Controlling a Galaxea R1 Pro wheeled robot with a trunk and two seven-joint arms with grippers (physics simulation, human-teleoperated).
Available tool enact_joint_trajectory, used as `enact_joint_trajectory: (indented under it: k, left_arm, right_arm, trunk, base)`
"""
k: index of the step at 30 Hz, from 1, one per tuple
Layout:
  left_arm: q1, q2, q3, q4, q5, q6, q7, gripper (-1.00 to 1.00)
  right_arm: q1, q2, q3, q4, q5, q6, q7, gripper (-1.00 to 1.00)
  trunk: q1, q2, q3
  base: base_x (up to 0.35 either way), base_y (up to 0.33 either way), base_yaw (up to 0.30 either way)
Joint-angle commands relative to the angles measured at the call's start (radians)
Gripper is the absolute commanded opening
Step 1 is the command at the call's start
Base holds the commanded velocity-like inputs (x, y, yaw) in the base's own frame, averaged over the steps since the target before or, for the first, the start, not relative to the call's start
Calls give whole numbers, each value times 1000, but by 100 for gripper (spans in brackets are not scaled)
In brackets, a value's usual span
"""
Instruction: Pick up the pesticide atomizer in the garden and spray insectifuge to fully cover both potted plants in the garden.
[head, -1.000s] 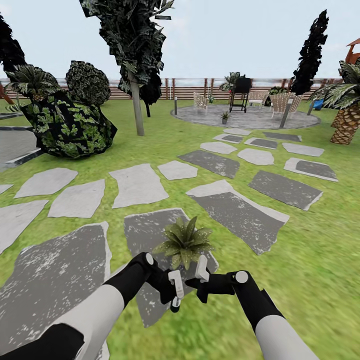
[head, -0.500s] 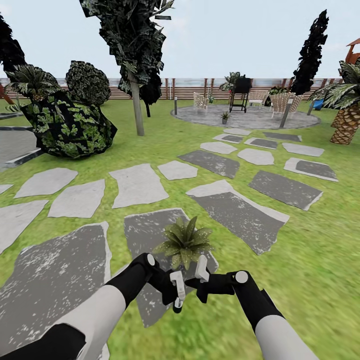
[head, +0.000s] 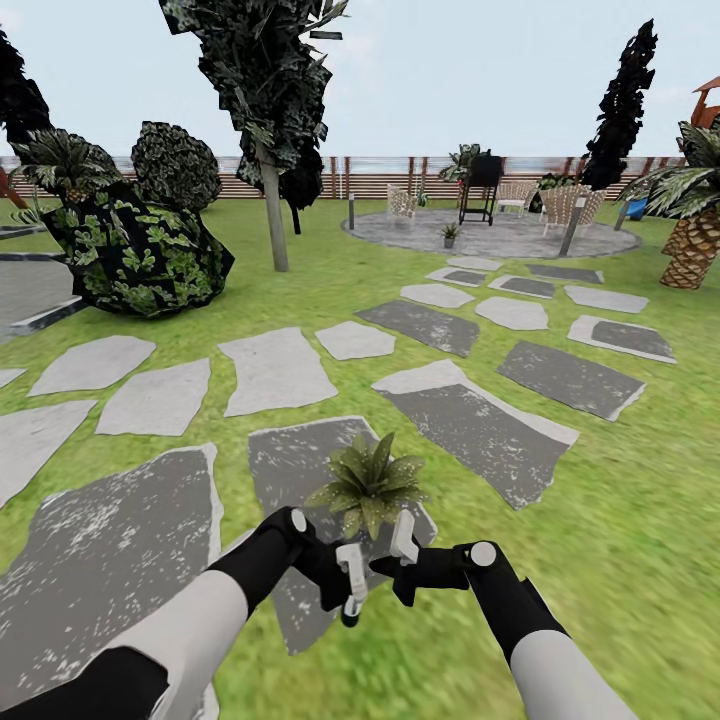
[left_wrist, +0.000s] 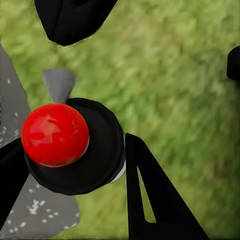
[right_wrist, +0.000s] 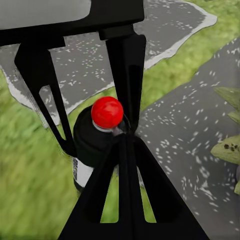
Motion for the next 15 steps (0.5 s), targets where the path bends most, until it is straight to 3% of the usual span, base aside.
enact_joint_trajectory:
  k: [1,3,15]
  left_arm:
    - [1,3,-2,-1,-4,10,-5,-100]
    - [2,17,-1,-1,-7,11,-5,-100]
    - [1,161,-4,-2,-8,11,-6,-100]
  right_arm:
    - [-1,2,-7,-1,10,-8,4,-100]
    - [-1,2,-7,-1,11,-8,5,-100]
    - [-1,0,-7,2,13,-8,6,-100]
  trunk:
    - [0,0,-1]
    - [0,0,-1]
    - [0,0,-1]
  base:
    - [0,0,0]
    - [0,0,0]
    - [0,0,0]
